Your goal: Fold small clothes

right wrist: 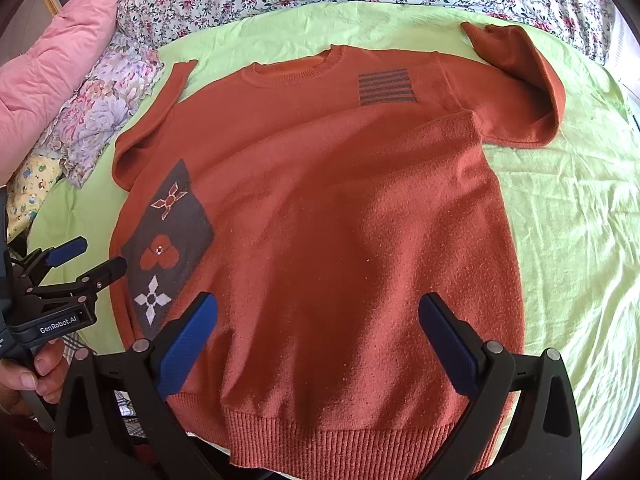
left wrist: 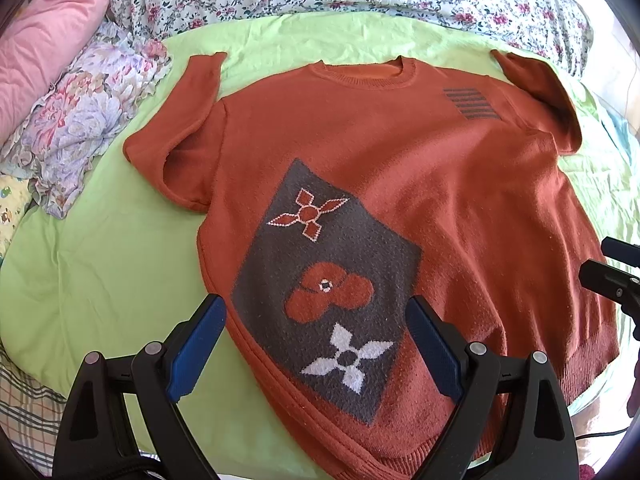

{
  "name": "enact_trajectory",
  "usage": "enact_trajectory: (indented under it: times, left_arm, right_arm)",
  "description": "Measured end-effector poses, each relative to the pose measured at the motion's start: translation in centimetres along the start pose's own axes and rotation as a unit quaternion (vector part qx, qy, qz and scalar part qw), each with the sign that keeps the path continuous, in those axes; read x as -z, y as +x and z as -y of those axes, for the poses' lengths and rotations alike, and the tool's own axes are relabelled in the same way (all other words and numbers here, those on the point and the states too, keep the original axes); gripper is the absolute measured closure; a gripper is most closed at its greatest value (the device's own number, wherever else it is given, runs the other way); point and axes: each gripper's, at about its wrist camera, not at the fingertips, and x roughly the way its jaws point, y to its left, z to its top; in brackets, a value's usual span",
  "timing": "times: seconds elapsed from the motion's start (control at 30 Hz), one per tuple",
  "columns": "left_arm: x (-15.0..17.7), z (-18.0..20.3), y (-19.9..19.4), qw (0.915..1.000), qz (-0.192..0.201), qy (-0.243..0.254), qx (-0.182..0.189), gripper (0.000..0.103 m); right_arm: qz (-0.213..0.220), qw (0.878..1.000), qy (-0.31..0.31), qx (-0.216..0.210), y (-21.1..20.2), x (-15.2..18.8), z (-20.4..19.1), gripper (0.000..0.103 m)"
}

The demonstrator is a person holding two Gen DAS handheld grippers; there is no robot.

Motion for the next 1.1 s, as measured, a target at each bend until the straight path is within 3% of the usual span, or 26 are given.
enact_trajectory:
  times: [0.17, 0.5, 1.1]
  left_arm:
    - [-0.1, 0.0, 0.1, 1.0000, -0.001, 0.001, -0.003, 0.011]
    - [-1.0, -0.1, 0.7, 0.9999, -0.009, -0.006, -0.004, 0.011]
    - [-3.1, 0.3, 3.3, 0.9995, -0.028, -0.016, 0.000, 0.011]
  right_arm:
    - [-0.023, 1.000, 0.004, -0.001, 0.2, -0.4, -0.1, 0.003]
    - [0.019, 1.000, 0.002, -0.010, 0.1, -1.1, 0.2, 0.003]
    - [0.009, 1.000, 0.014, -0.005, 1.2, -4.0, 2.3, 0.003]
